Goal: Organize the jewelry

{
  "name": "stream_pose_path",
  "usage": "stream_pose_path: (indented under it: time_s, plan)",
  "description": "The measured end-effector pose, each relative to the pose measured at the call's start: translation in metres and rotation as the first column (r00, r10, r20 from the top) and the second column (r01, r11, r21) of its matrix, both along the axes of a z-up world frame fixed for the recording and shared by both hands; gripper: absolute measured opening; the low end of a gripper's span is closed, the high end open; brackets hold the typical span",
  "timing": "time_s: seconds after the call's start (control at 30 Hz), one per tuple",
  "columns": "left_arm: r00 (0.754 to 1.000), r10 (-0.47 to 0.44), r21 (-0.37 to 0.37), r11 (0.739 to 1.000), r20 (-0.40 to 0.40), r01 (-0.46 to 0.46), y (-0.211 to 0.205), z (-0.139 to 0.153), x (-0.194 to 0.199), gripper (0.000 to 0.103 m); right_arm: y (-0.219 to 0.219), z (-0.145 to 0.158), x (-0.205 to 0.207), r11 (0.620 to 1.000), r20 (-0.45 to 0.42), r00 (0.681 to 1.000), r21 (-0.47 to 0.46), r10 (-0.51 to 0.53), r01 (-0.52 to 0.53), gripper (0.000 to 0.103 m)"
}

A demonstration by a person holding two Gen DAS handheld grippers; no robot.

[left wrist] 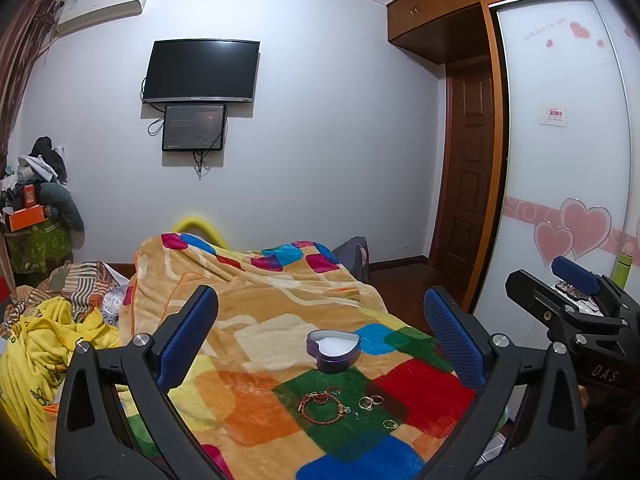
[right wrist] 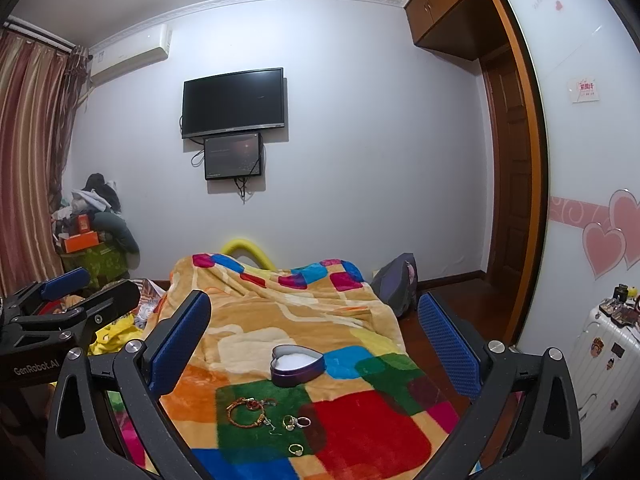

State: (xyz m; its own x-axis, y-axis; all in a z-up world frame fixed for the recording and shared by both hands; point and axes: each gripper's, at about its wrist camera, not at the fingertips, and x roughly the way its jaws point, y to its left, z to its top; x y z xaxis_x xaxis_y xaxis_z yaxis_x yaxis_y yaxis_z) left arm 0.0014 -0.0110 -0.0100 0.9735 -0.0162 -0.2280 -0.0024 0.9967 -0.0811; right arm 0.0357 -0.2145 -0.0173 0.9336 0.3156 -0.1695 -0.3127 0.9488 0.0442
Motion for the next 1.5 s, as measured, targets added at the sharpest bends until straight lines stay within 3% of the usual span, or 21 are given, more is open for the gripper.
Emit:
stream_pose_path:
  time_s: [1.5]
  plan:
    - [1.000, -0.010, -0.005, 1.000, -0.018, 0.010, -0.0009, 0.0044, 0.0046, 0.103, 0.0045, 0.0026, -0.0061, 1.000, -0.014, 1.000, 0.001, 0.008, -0.008, 0.103]
